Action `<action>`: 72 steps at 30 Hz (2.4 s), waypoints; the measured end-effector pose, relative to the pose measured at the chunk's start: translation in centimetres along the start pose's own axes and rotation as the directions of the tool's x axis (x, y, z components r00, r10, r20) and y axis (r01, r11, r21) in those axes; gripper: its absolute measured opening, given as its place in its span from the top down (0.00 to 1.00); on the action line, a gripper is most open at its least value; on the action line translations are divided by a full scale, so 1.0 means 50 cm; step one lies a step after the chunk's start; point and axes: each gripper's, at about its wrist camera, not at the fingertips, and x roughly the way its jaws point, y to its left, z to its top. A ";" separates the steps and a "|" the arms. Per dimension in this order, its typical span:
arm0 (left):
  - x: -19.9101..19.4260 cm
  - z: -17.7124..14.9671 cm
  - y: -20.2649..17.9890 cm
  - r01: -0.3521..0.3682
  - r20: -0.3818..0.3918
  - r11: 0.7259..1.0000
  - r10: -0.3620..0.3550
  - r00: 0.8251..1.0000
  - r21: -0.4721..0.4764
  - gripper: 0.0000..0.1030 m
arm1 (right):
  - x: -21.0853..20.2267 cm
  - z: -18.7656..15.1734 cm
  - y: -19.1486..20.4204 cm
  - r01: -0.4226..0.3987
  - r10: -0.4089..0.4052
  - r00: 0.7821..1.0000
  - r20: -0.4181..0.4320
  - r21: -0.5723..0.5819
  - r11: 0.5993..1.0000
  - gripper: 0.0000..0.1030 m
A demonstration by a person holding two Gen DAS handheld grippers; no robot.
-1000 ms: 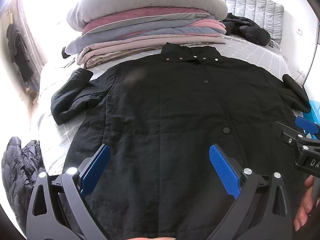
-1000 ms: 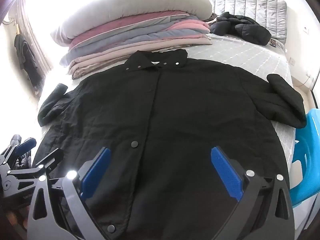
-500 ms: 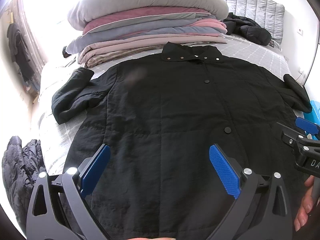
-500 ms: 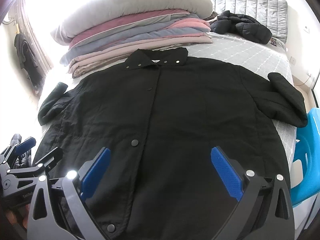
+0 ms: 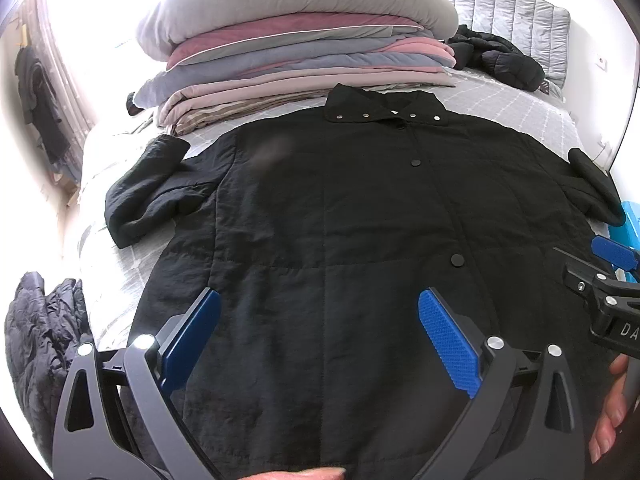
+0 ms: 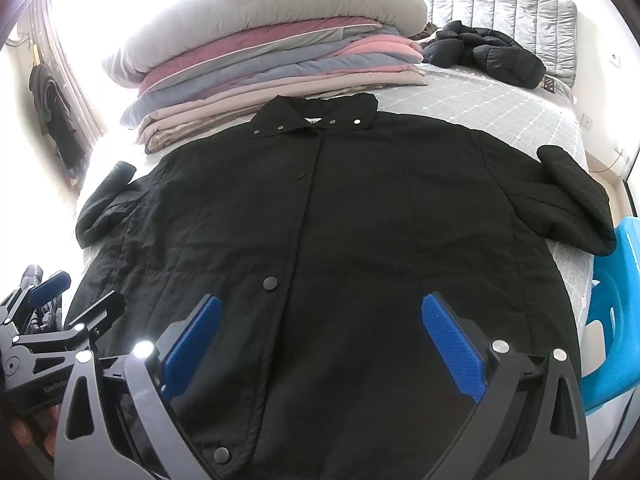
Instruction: Fold large clothes
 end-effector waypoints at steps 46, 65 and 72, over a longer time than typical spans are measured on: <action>-0.219 -0.263 -0.027 0.531 -0.222 0.789 -0.483 0.847 0.310 0.07 | -0.330 -0.241 -0.340 -0.159 0.207 0.966 -0.153 0.280 0.947 0.06; -0.160 -0.315 -0.170 0.385 -0.254 0.805 -0.297 0.920 0.451 0.07 | -0.262 -0.259 -0.276 -0.047 0.115 0.979 -0.169 0.363 0.931 0.06; -0.204 -0.311 -0.172 0.303 -0.172 0.792 -0.250 0.953 0.530 0.07 | -0.268 -0.194 -0.135 -0.183 0.198 0.977 -0.082 0.165 0.969 0.06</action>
